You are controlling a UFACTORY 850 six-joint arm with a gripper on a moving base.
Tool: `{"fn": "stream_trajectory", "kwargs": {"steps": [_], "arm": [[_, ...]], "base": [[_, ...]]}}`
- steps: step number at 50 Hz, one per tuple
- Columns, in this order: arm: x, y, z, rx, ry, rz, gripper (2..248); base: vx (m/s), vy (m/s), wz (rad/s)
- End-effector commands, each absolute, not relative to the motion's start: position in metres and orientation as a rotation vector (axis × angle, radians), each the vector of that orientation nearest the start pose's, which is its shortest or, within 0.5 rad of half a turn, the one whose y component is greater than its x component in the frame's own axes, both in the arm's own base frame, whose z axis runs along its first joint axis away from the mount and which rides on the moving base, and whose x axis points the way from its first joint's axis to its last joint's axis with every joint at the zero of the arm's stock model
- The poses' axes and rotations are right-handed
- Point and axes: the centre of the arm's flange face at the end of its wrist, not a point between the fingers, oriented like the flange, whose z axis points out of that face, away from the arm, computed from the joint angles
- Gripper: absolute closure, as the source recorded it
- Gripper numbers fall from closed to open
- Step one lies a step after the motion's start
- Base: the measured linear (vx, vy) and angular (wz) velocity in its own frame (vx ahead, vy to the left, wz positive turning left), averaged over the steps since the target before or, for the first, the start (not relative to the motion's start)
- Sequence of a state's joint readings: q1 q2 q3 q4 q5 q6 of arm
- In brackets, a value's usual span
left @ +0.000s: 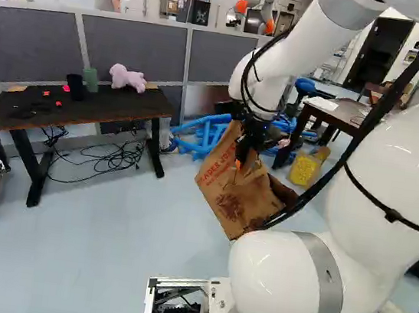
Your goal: Pick up the bag on the ground and place it on the table
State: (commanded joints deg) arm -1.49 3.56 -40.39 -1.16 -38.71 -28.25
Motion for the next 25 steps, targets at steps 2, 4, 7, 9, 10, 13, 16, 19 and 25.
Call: {"fn": "stream_trajectory", "kwargs": {"steps": [2,4,7,9,10,13,16,19,25], "arm": [[0.388,-0.011,0.464,-3.083,-0.760,-0.133,227],[0.388,-0.010,0.467,-3.082,-0.761,-0.131,227],[0.388,-0.010,0.471,-3.081,-0.764,-0.127,227],[0.388,-0.009,0.474,-3.081,-0.765,-0.125,227],[0.388,-0.009,0.476,-3.080,-0.766,-0.124,227],[0.388,-0.009,0.480,-3.080,-0.768,-0.120,227],[0.388,-0.008,0.485,-3.079,-0.770,-0.117,227],[0.389,-0.007,0.489,-3.078,-0.772,-0.113,227],[0.389,-0.006,0.498,-3.076,-0.776,-0.106,227]], "base": [[0.000,0.000,0.000],[0.000,0.000,0.000],[0.000,0.000,0.000],[0.000,0.000,0.000],[0.000,0.000,0.000],[0.000,0.000,0.000],[0.000,0.000,0.000],[0.000,0.000,0.000],[0.000,0.000,0.000]]}}
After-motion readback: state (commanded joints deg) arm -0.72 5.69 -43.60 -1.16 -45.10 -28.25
